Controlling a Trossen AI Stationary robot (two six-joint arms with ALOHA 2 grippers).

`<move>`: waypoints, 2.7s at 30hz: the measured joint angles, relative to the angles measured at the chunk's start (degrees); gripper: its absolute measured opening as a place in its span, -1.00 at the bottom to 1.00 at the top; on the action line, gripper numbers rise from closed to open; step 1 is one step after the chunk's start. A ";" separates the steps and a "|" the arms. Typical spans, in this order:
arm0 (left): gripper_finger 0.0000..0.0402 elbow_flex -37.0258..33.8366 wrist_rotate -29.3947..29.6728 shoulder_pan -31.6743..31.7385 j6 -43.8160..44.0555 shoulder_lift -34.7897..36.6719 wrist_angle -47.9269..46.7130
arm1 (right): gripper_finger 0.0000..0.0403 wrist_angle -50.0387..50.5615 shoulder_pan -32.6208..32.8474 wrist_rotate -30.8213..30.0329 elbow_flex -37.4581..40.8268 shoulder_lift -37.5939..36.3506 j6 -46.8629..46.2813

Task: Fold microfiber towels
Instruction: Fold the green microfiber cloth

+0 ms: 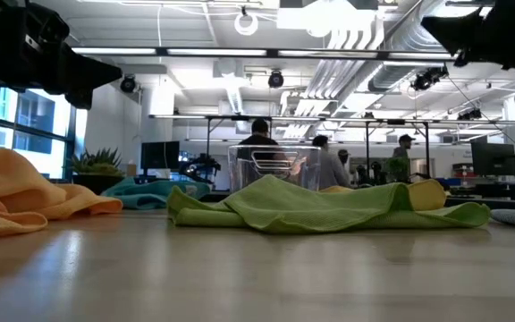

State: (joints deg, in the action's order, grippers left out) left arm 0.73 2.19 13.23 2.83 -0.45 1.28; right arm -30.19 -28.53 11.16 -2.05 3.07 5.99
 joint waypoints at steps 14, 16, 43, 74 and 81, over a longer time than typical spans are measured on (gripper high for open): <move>-1.00 0.01 1.68 0.02 -0.64 0.00 0.22 | -1.00 16.93 17.38 -14.81 -21.08 34.78 1.38; -1.00 0.01 1.58 0.02 -0.09 -0.01 0.22 | -1.00 20.61 20.96 -18.52 -24.98 39.79 0.45; -1.00 0.02 1.47 0.02 -1.55 0.00 -0.39 | -0.84 54.93 51.14 -29.08 -69.61 99.44 -22.68; -1.00 0.02 -0.52 0.00 -0.02 -0.02 -0.72 | -0.97 76.15 52.84 -32.88 -92.82 125.06 -30.66; -1.00 0.02 -0.81 -0.02 -0.53 -0.02 -0.55 | -0.99 78.06 52.86 -33.83 -92.67 120.93 -30.52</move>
State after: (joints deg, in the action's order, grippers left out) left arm 0.75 1.38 13.21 2.30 -0.47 0.73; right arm 47.88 24.34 -22.68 -94.72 124.00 -24.53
